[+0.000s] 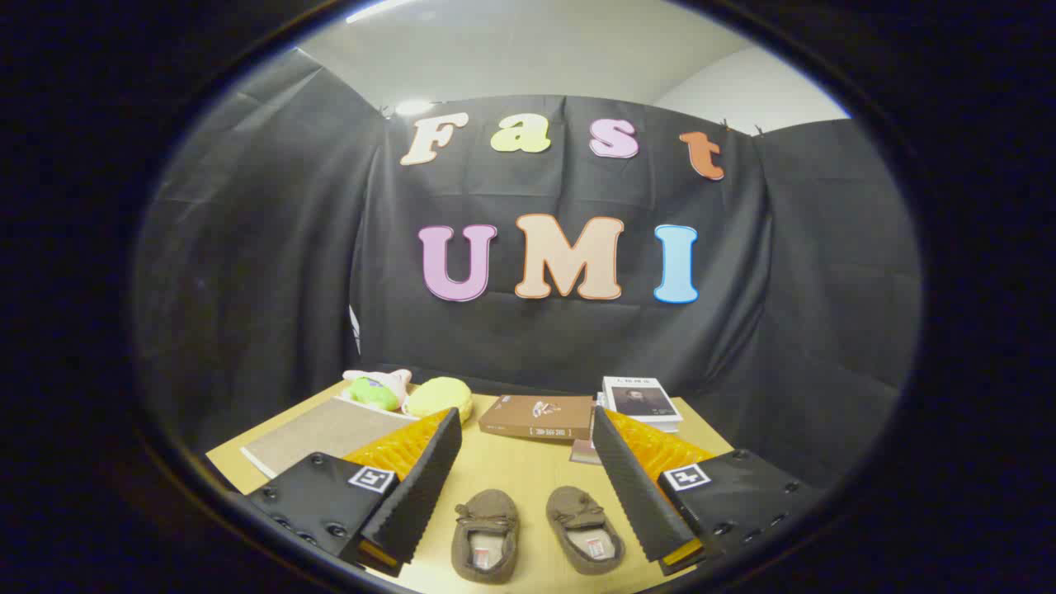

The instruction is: Open the storage box then place both shoes into the box .Put the left shoe in first, then the right shoe, with the right side of both shoes facing outward in a uniform manner.

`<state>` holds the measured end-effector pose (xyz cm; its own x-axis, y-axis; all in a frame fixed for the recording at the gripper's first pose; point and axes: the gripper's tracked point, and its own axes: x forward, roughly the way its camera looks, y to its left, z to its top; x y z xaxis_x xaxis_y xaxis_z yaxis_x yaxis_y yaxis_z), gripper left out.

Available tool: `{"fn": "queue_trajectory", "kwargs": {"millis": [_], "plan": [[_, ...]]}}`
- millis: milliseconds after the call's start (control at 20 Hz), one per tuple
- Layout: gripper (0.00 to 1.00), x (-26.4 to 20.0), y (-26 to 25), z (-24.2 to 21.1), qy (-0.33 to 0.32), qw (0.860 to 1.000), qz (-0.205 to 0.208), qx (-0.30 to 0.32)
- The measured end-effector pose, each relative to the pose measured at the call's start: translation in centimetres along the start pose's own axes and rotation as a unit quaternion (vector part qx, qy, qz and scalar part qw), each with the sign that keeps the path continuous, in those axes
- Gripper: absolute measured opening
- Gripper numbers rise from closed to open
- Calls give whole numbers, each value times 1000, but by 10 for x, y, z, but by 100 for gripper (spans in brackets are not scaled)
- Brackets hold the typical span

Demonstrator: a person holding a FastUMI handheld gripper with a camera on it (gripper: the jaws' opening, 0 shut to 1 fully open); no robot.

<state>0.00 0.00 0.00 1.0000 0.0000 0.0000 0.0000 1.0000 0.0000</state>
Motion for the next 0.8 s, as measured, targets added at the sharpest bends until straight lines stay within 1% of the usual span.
{"fn": "queue_trajectory", "kwargs": {"millis": [300, 600, 800], "plan": [[98, -4, -6, 11, -14, 999, 3, 43], [98, -11, 4, 6, -20, 992, 30, 125], [98, -16, 7, -6, -8, 988, 38, 150]]}}
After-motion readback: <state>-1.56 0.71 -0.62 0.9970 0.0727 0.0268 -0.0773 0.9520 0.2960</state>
